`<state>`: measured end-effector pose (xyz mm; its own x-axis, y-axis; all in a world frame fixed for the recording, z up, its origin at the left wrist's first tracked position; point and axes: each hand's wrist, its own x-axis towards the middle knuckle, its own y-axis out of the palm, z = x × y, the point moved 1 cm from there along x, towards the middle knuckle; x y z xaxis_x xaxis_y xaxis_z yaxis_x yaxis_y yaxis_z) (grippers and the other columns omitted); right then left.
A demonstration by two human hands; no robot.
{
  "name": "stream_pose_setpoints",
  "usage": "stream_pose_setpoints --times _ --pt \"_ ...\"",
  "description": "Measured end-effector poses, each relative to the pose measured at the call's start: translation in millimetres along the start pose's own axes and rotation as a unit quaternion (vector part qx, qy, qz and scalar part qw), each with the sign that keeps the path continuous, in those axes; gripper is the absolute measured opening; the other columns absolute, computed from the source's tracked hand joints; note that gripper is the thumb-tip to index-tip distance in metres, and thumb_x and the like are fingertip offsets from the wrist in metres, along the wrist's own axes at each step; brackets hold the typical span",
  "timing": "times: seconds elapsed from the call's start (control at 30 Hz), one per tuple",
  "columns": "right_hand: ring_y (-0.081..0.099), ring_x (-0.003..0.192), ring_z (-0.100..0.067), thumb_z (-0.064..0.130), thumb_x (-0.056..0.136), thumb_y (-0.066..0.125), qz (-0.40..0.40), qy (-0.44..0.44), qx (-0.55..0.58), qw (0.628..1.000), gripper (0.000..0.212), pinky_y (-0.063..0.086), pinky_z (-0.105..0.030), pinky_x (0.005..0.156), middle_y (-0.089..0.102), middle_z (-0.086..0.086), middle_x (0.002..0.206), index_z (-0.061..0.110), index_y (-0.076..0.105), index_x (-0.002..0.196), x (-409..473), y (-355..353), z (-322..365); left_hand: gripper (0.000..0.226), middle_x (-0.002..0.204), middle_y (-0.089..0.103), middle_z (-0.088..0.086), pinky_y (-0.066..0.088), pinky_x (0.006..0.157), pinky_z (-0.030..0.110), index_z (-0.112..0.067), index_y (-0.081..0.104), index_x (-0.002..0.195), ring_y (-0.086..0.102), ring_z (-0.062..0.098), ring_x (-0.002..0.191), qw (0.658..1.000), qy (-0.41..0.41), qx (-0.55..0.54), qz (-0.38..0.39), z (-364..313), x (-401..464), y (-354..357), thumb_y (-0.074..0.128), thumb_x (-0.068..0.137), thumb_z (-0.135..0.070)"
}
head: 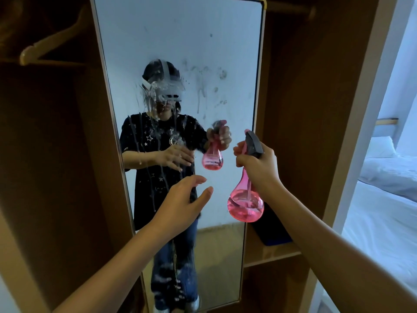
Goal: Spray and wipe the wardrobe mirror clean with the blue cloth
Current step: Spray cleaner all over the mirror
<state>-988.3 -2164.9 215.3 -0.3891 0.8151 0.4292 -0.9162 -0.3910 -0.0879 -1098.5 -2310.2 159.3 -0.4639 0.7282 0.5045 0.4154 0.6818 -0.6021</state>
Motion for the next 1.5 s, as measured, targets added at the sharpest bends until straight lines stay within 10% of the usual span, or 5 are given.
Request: stream_pose_setpoints --times 0.6,0.73,1.5 --pt "0.059 0.066 -0.025 -0.003 0.068 0.062 0.109 -0.034 -0.019 0.993 0.017 0.052 -0.039 0.060 0.068 -0.011 0.077 0.012 0.060 0.075 -32.2 37.7 -13.4 0.043 0.128 0.058 -0.006 0.036 0.095 0.017 -0.017 0.055 0.130 0.051 0.005 0.118 0.999 -0.017 -0.006 -0.033 12.2 -12.9 -8.3 0.053 0.093 -0.040" --pt "0.058 0.062 -0.004 0.001 0.070 0.064 0.126 -0.043 -0.001 0.991 0.029 0.042 -0.014 0.050 0.067 0.004 0.075 0.028 0.056 0.069 -39.3 52.4 -11.3 0.042 0.127 0.059 -0.005 0.037 0.095 0.018 -0.016 0.055 0.129 0.052 0.005 0.117 0.999 -0.029 -0.002 -0.040 18.5 -17.9 -15.1 0.054 0.093 -0.039" --pt "0.052 0.066 -0.007 -0.002 0.074 0.063 0.242 -0.047 0.021 0.969 0.022 0.040 -0.014 0.058 0.059 0.005 0.078 0.014 0.061 0.089 -76.8 129.2 -5.3 0.033 0.120 0.059 -0.010 0.042 0.096 0.023 -0.023 0.058 0.122 0.053 0.003 0.113 0.993 -0.082 0.042 -0.078 55.2 -61.1 -67.6 0.052 0.094 -0.040"
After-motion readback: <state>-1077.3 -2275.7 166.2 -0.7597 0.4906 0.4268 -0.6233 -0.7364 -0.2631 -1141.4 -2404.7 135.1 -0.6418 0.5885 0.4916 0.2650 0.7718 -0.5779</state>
